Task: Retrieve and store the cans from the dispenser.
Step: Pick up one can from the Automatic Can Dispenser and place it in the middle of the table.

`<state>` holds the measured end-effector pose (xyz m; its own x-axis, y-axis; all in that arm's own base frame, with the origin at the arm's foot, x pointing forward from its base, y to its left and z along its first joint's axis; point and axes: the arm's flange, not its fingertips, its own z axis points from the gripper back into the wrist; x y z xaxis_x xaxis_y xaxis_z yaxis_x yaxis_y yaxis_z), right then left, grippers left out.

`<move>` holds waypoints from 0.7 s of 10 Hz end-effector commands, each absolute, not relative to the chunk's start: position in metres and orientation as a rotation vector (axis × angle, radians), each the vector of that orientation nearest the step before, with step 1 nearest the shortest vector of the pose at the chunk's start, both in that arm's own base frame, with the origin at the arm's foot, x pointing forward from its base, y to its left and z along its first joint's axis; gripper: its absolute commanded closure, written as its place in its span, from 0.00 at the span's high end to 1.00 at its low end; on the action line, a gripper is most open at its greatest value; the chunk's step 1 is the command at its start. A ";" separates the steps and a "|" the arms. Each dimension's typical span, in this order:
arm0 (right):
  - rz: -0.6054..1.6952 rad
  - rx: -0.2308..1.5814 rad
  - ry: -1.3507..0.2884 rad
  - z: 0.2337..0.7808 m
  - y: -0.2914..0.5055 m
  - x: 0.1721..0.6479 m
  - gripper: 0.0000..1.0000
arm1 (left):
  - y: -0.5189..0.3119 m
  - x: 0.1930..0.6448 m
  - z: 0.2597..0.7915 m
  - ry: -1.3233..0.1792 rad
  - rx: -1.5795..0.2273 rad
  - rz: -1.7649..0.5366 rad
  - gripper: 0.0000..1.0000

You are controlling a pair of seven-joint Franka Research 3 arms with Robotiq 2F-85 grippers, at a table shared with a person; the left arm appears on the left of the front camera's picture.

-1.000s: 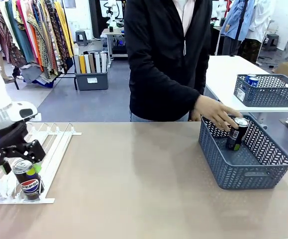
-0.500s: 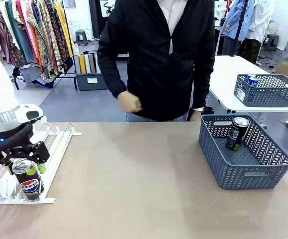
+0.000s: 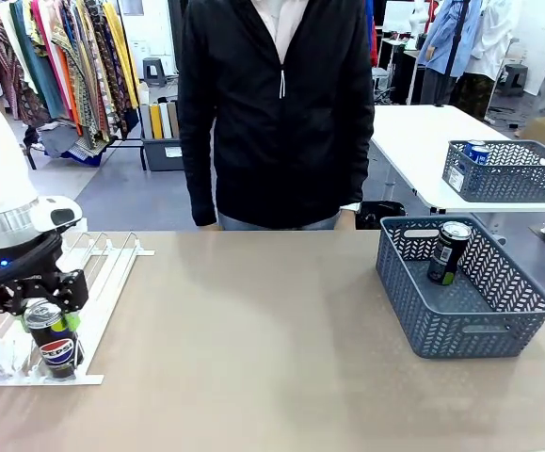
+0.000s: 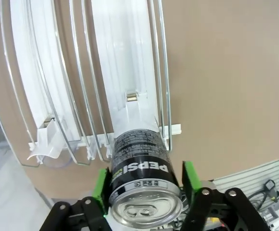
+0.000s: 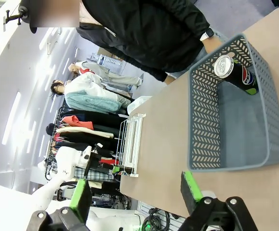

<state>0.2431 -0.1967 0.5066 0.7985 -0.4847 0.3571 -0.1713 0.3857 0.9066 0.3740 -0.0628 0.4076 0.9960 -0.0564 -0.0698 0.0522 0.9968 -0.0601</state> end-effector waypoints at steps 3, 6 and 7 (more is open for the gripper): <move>-0.200 1.193 -0.685 0.509 -0.197 0.246 1.00 | -0.064 0.377 0.410 0.076 -0.027 -0.023 0.00; -0.200 1.193 -0.685 0.509 -0.197 0.246 1.00 | -0.061 0.375 0.425 0.034 -0.021 -0.019 0.00; -0.200 1.193 -0.685 0.509 -0.197 0.246 1.00 | -0.062 0.371 0.441 -0.006 -0.010 -0.023 0.00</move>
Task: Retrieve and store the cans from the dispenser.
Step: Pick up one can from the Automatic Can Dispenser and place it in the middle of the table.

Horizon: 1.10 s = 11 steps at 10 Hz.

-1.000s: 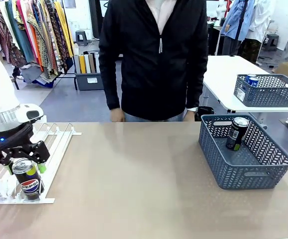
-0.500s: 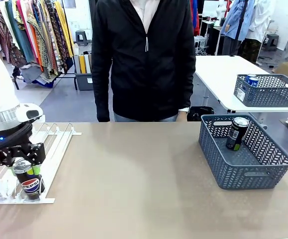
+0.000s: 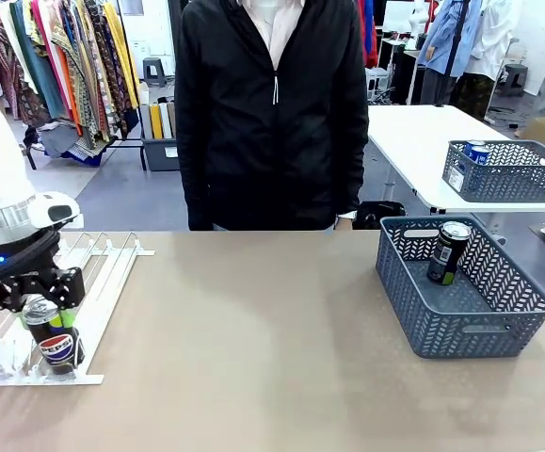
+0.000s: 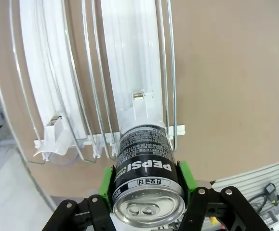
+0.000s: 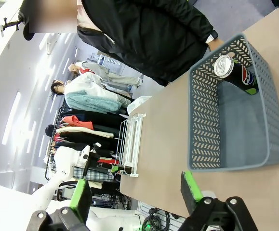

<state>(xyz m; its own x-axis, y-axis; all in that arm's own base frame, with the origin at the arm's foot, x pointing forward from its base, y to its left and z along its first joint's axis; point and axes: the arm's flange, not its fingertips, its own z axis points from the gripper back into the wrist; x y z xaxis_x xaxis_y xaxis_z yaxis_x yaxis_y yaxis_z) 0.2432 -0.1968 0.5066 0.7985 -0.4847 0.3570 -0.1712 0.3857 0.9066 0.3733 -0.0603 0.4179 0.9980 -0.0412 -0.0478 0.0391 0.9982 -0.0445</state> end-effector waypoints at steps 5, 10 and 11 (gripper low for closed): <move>-0.200 1.193 -0.685 0.509 -0.197 0.246 1.00 | -0.054 0.310 0.582 -0.271 -0.032 -0.020 0.00; -0.200 1.193 -0.685 0.509 -0.197 0.246 1.00 | -0.052 0.296 0.605 -0.304 -0.055 -0.026 0.00; -0.200 1.193 -0.685 0.509 -0.197 0.246 1.00 | -0.052 0.296 0.605 -0.304 -0.055 -0.026 0.00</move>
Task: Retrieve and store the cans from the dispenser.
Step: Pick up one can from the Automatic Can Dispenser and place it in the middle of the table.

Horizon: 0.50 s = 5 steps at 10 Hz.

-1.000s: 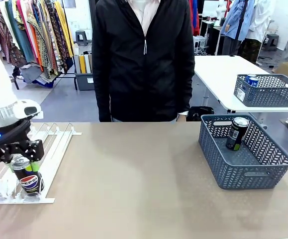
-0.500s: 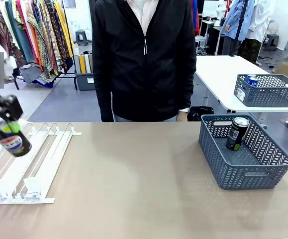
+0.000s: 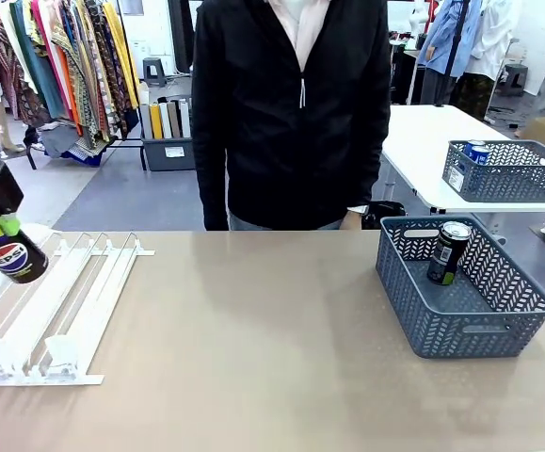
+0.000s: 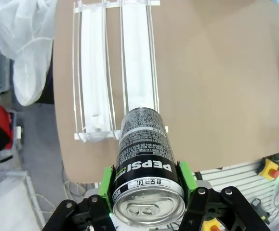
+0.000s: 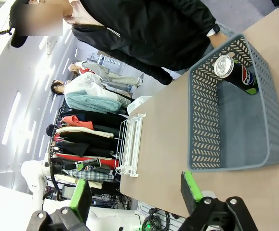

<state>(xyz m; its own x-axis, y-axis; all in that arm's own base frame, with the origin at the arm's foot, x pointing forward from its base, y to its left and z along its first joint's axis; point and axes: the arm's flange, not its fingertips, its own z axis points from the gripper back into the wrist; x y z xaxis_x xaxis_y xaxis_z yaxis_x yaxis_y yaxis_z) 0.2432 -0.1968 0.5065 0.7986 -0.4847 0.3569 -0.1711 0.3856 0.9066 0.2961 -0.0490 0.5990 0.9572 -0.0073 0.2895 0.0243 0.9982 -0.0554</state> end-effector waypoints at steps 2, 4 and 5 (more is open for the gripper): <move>-0.200 1.193 -0.685 0.509 -0.197 0.246 1.00 | -0.049 0.296 0.599 -0.293 -0.059 -0.016 0.00; -0.200 1.193 -0.685 0.509 -0.197 0.246 1.00 | -0.081 0.315 0.598 -0.368 -0.189 -0.052 0.00; -0.200 1.193 -0.685 0.509 -0.197 0.246 1.00 | -0.123 0.341 0.599 -0.380 -0.198 -0.152 0.00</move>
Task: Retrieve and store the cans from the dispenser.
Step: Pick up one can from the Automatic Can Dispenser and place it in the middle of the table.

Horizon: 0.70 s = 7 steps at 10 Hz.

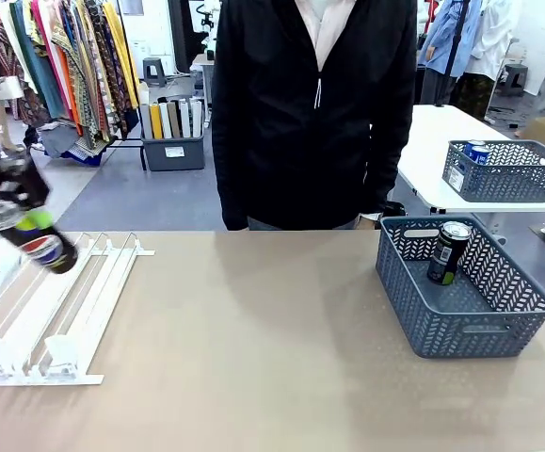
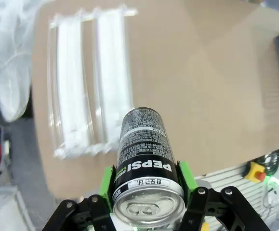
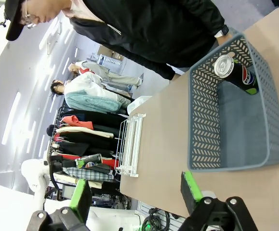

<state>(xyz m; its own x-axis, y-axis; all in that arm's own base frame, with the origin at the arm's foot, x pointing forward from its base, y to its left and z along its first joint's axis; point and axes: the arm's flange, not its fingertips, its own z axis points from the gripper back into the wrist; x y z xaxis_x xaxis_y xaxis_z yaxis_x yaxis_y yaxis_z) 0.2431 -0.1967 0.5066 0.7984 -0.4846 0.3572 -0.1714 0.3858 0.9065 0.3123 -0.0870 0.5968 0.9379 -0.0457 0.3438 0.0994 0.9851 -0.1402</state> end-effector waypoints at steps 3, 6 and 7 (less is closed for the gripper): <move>-0.200 1.193 -0.685 0.509 -0.197 0.246 1.00 | -0.286 0.438 0.558 -0.249 -0.098 -0.464 0.00; -0.200 1.193 -0.685 0.509 -0.197 0.246 1.00 | -0.366 0.479 0.482 -0.144 -0.049 -0.583 0.00; -0.200 1.193 -0.685 0.509 -0.197 0.246 1.00 | -0.382 0.489 0.458 -0.117 -0.010 -0.576 0.00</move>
<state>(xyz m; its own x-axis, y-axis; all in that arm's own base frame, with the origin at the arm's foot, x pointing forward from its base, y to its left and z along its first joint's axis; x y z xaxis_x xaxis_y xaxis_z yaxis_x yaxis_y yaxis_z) 0.2431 -0.1967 0.5066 0.7984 -0.4847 0.3573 -0.1715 0.3857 0.9065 0.4772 -0.3697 0.4418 0.8181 -0.5598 0.1319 0.5674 0.8231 -0.0261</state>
